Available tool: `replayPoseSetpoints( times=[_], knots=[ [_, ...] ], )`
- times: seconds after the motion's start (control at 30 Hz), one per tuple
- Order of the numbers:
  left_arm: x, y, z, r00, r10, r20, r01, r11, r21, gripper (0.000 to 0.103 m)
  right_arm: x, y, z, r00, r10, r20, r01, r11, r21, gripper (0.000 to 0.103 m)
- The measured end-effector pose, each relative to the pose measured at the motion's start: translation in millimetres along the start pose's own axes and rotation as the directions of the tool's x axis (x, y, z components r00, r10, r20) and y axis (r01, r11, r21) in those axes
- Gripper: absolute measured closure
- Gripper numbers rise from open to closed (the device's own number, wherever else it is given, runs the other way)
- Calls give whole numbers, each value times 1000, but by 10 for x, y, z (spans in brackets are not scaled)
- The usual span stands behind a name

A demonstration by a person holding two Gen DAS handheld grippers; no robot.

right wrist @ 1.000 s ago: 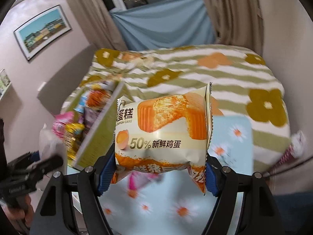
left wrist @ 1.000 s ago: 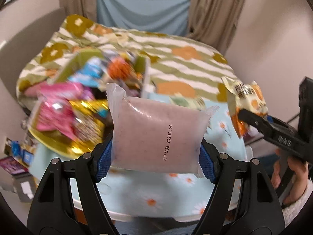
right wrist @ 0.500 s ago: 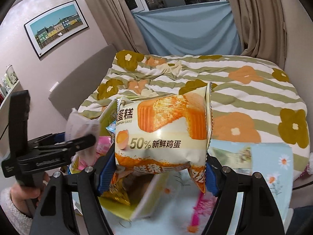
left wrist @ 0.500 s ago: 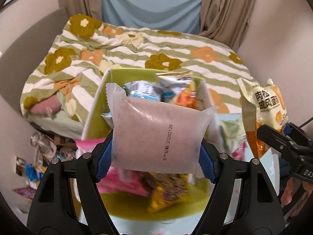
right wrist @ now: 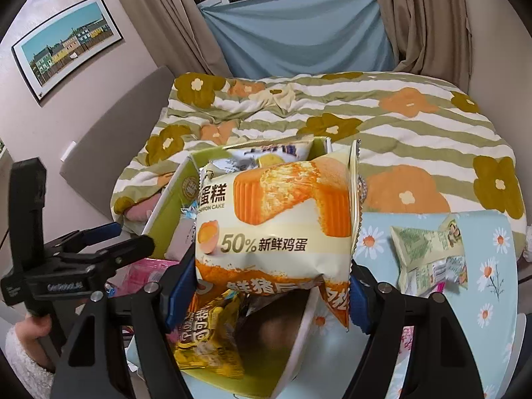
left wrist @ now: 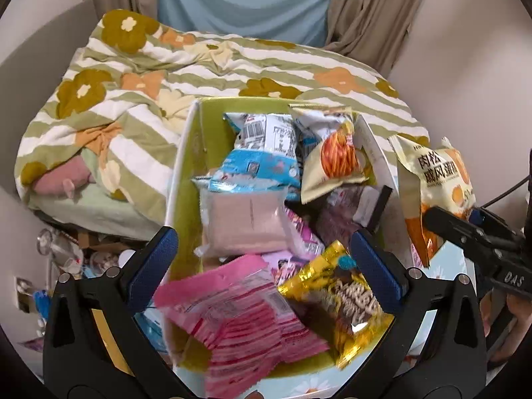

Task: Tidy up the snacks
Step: 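Carry the brown pouch into the box while the right gripper carries the sponge cake bag, then release both bags into the box and move both grippers back to the snacks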

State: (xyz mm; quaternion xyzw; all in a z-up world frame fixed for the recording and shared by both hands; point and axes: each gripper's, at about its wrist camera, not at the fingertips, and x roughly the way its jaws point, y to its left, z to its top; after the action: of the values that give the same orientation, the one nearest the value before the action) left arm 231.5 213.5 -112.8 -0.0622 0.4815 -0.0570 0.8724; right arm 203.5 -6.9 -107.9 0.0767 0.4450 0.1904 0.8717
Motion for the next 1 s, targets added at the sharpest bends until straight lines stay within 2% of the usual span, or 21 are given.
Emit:
replayPoseSetpoints(
  times=[0.17,0.3,0.47,0.53,0.6,0.67,0.87,1.0],
  knots=[
    [-147,55,-201,1000,20,24,-19,999,-34,0,17,154,24,1000,4,-18,-4,1000,-22,31],
    [-239,80,-288,998,47,43,-44,997,-62,0,82,301,119,999,37,-31,-39,998,-57,29],
    [-304,136,-368,995,78,58,-75,995,-59,0,255,479,230,997,59,-47,-63,994,-90,29],
    [-304,153,-403,994,93,60,-90,994,-57,0,341,511,221,996,66,-56,-71,994,-88,25],
    [-306,171,-457,992,108,63,-104,993,-55,0,396,510,175,995,76,-62,-81,994,-69,10],
    [-299,181,-503,992,110,58,-108,993,-51,0,398,494,115,996,73,-48,-76,995,-57,0],
    [-357,143,-556,992,101,73,-99,995,-29,0,253,474,11,999,36,5,-35,996,-80,0],
    [-433,46,-517,991,88,100,-88,996,-3,0,105,460,6,999,42,34,-39,996,-76,0]
  ],
)
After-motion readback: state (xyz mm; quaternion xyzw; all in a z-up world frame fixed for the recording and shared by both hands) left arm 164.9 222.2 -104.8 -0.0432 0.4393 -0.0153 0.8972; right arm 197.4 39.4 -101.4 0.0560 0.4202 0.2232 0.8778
